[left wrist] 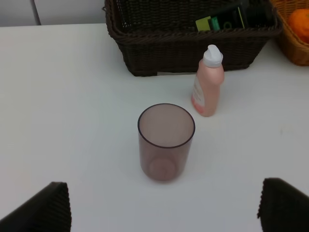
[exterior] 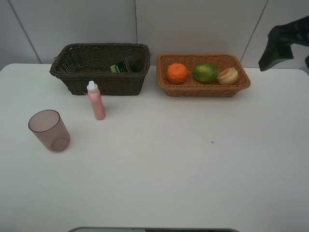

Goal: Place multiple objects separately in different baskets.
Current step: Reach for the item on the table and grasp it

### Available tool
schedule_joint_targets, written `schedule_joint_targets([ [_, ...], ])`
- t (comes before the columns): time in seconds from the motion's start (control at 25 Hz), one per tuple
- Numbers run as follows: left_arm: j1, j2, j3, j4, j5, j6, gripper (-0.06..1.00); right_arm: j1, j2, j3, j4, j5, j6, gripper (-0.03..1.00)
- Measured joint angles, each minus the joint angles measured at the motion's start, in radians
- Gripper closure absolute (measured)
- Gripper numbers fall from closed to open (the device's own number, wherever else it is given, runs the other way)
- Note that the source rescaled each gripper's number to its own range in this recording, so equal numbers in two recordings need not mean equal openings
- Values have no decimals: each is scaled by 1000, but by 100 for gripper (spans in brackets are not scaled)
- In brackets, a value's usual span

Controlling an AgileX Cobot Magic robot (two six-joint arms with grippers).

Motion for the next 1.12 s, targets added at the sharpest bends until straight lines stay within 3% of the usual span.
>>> schedule_joint_targets([
  [0.28, 0, 0, 0, 0, 0, 0, -6, -148, -343, 157, -5, 43, 3, 10],
  [0.8, 0, 0, 0, 0, 0, 0, -6, -157, -742, 286, -13, 119, 6, 10],
  [1.12, 0, 0, 0, 0, 0, 0, -6, -157, -892, 378, -11, 115, -81, 10],
])
